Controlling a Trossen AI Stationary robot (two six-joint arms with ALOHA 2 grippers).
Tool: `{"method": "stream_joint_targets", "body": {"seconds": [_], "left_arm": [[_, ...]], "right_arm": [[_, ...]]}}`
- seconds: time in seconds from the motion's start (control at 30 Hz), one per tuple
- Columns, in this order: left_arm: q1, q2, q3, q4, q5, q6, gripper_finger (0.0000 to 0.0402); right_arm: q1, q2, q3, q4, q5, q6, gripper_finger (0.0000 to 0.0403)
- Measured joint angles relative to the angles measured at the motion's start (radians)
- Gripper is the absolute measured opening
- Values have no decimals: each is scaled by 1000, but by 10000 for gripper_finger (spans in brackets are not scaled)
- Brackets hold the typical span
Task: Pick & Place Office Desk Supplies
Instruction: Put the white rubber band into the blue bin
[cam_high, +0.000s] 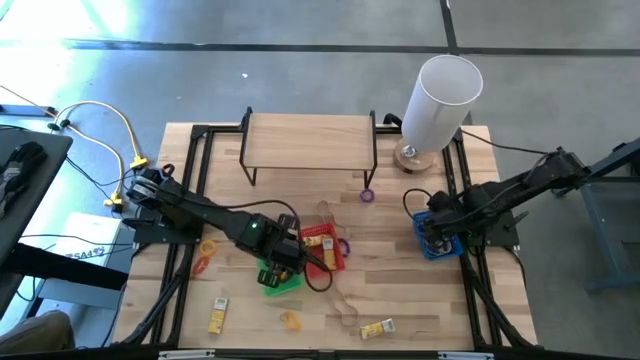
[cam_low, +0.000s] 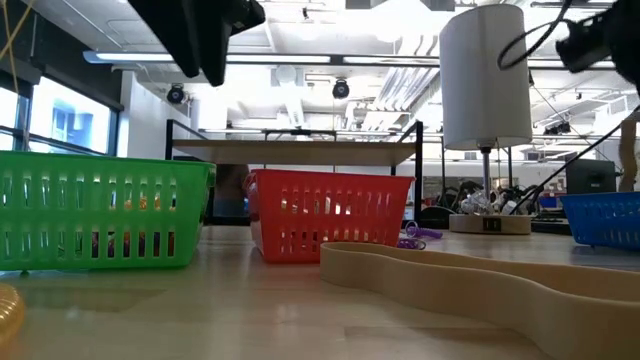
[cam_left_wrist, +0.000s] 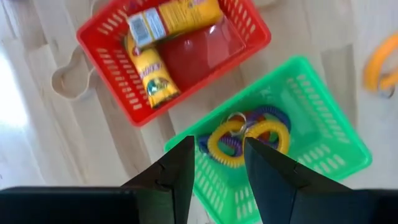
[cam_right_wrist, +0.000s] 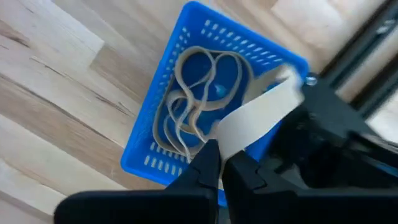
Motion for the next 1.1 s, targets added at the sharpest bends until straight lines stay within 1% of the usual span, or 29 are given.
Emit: {"method": "stream_joint_targets", "body": {"seconds": [0.1,0.37,0.5,0.83,1.1], "left_arm": [[0,0,0,40,9,2,131],[0,0,0,76,54,16,131],[0,0,0,100,60,25,131],[-2,0,0,135,61,41,131],[-3,0,0,135,61,42,131]], "right_arm": [[-26,0,-48,47,-39,1,3],[-93,0,-114,68,-108,-4,3],[-117,0,-136,131,-111,-13,3],[-196,8,-136,130,-72,29,3],[-220,71,-136,129,-80,-7,3]]}}
